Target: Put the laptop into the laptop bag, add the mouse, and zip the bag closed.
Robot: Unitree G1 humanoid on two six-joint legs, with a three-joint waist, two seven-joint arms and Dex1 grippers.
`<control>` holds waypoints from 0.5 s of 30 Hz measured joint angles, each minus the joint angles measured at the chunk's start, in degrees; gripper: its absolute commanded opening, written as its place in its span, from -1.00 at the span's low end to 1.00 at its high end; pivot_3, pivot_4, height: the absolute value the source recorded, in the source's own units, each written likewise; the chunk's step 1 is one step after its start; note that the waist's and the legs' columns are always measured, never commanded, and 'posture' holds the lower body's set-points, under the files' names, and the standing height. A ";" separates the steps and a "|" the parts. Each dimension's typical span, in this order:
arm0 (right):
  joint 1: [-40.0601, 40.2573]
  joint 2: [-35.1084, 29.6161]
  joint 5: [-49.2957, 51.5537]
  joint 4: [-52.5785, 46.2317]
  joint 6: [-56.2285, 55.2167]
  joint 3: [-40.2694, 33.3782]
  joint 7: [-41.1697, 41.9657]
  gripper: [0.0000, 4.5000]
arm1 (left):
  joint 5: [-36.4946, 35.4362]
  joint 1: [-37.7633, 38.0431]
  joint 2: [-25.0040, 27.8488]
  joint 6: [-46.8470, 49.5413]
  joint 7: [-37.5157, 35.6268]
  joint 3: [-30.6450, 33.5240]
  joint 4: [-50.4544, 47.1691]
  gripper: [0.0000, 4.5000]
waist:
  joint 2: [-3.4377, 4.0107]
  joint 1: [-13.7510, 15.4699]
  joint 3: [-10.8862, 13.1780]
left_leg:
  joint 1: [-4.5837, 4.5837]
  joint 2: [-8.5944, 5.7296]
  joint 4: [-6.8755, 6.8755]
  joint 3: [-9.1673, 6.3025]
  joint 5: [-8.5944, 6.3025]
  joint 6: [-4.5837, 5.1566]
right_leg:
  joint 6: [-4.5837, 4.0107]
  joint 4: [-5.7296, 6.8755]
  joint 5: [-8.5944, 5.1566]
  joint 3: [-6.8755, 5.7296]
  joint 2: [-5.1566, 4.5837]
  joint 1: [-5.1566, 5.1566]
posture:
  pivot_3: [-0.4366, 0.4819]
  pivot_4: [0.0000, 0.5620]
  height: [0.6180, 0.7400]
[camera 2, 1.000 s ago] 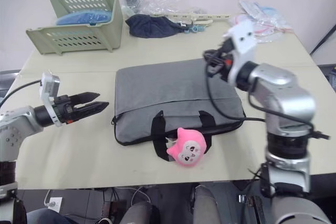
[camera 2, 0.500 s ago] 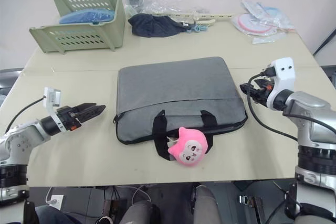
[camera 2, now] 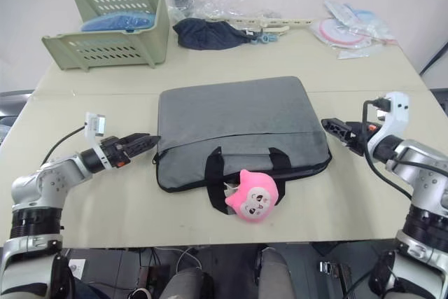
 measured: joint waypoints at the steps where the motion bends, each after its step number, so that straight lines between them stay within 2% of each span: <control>1: 0.81 1.38 1.76 -1.14 2.34 -1.78 -1.03 0.99 | 0.21 -0.91 -0.52 -0.73 -0.18 -0.64 1.24 1.00 | 0.00 -0.07 0.00 | 0.01 -0.02 -0.01 0.00 0.01 0.01 | 0.00 0.01 0.00 0.00 -0.01 0.00 | -0.05 -0.47 1.00; 7: 5.62 6.92 6.75 -7.09 7.77 -6.82 -5.01 0.99 | 1.57 -4.35 -2.28 -3.62 -1.45 -1.78 6.39 1.00 | 0.00 -0.02 -0.01 | 0.04 -0.08 0.05 0.01 0.03 0.03 | 0.01 0.12 0.01 0.04 -0.08 0.01 | -0.05 -0.47 1.00; 15: 8.27 9.92 9.11 -8.11 7.67 -7.73 -8.56 0.99 | 3.22 -7.70 -3.67 -7.28 -3.50 -2.38 12.62 1.00 | 0.01 -0.02 -0.02 | 0.07 -0.18 0.06 0.00 0.07 0.10 | 0.04 0.16 0.02 0.06 -0.17 0.04 | -0.05 -0.47 1.00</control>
